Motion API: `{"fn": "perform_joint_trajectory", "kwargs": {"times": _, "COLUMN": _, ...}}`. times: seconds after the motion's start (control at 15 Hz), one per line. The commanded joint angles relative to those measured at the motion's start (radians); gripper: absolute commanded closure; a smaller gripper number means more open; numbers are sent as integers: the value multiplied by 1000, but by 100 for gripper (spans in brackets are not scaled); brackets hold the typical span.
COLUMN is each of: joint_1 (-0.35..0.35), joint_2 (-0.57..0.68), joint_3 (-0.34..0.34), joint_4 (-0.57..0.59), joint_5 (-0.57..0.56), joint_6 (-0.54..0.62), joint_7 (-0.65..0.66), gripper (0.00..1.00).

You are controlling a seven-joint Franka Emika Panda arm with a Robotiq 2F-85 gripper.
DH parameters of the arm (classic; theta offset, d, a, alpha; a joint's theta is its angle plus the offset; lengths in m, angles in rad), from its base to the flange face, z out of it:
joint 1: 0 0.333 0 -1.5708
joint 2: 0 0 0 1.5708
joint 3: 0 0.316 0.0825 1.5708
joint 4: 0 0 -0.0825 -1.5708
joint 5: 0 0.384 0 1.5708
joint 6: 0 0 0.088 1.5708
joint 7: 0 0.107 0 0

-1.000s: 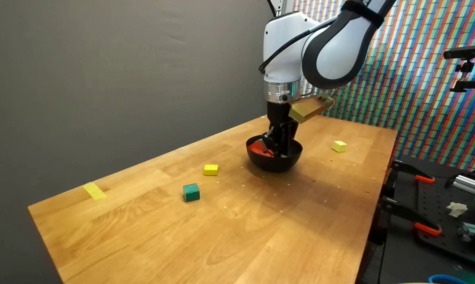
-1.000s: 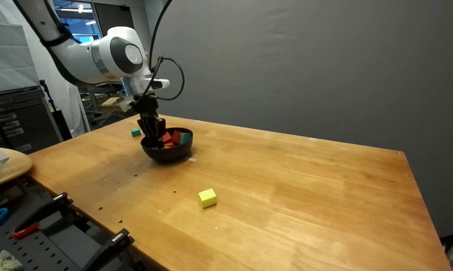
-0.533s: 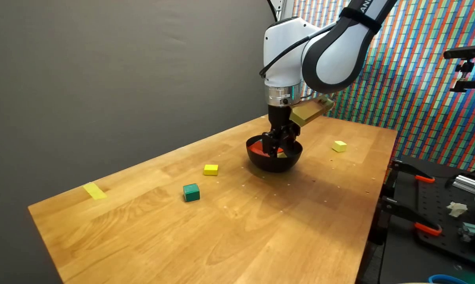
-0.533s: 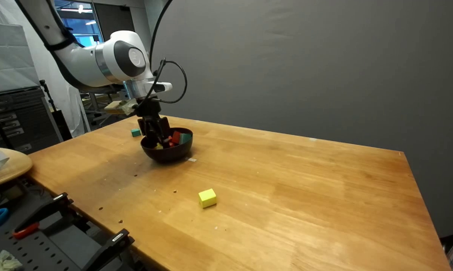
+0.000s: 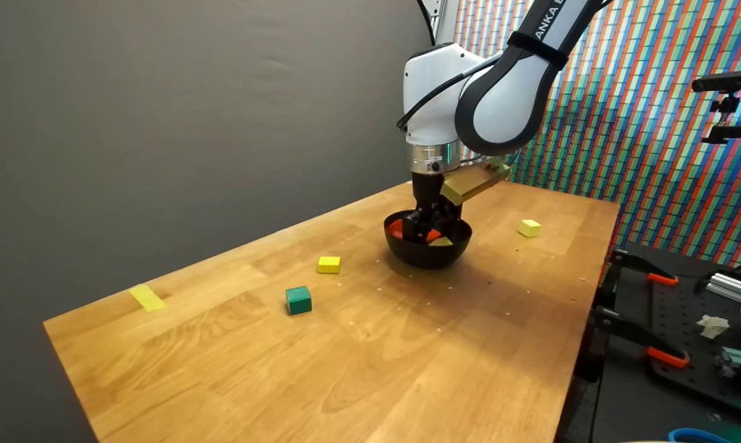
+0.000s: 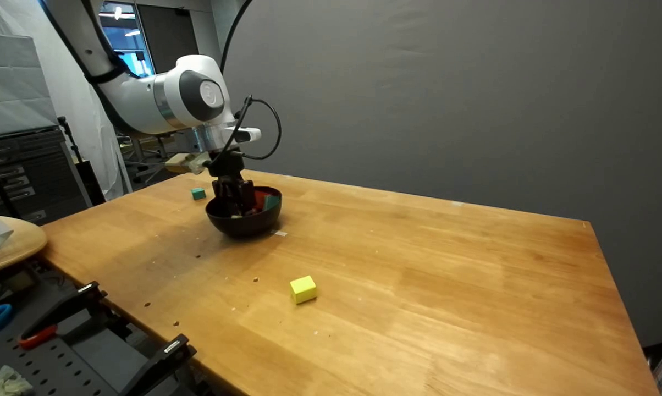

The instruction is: Remove the objects from the bowl and place them on the table one by one

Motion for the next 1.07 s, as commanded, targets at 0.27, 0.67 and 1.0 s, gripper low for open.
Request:
{"fn": "perform_joint_trajectory", "kwargs": {"times": 0.27, "joint_1": 8, "joint_2": -84, "joint_3": 1, "joint_4": -13, "joint_5": 17, "joint_6": 11, "joint_7": 1, "gripper": 78}}
{"fn": "perform_joint_trajectory", "kwargs": {"times": 0.67, "joint_1": 34, "joint_2": -389, "joint_3": 62, "joint_4": -166, "joint_5": -14, "joint_6": -107, "joint_7": 47, "gripper": 78}}
{"fn": "perform_joint_trajectory", "kwargs": {"times": 1.0, "joint_1": 10, "joint_2": -485, "joint_3": 235, "joint_4": -224, "joint_5": 296, "joint_6": -163, "joint_7": -139, "gripper": 78}}
